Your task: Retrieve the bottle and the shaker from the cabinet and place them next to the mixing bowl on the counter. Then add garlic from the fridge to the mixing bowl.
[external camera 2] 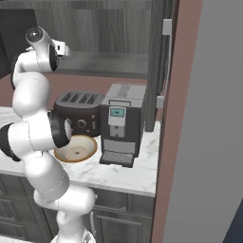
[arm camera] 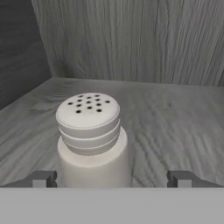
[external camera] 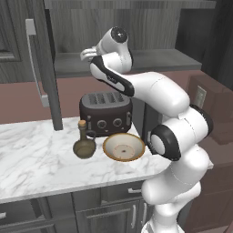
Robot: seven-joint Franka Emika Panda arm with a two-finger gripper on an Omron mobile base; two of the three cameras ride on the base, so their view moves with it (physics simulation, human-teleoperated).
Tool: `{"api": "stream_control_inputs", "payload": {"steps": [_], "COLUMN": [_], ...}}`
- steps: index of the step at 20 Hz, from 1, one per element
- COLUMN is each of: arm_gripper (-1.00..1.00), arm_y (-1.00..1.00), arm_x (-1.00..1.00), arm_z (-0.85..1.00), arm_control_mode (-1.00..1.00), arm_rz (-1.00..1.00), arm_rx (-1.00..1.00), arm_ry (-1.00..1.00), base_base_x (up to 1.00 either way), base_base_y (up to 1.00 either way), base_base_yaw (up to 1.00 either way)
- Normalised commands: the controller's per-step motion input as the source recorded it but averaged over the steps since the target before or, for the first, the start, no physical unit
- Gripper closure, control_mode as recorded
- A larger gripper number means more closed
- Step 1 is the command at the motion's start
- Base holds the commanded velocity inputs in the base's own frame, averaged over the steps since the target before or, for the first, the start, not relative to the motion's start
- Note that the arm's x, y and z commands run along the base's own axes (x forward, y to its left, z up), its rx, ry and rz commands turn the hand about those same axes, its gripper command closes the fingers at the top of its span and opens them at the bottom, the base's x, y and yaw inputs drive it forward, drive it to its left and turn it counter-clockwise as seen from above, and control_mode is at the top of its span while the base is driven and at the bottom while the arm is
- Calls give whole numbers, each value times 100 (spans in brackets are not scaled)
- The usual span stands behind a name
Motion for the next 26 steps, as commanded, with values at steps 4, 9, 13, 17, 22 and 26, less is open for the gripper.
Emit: {"api": "stream_control_inputs", "payload": {"steps": [4,9,13,17,22,26], "arm_gripper": [-100,-100,-100,100,100,100], "arm_y": [7,8,0,0,0,0], "arm_x": [5,3,0,0,0,0], "arm_z": [0,0,0,0,0,0], "arm_control_mode": [-100,-100,-100,-100,-100,-100], "arm_rz": [0,0,0,0,0,0], "arm_rx": [0,0,0,0,0,0], "arm_ry": [0,0,0,0,0,0], "base_base_x": [0,0,0,0,0,0], "base_base_y": [0,0,0,0,0,0], "base_base_yaw": [0,0,0,0,0,0]}}
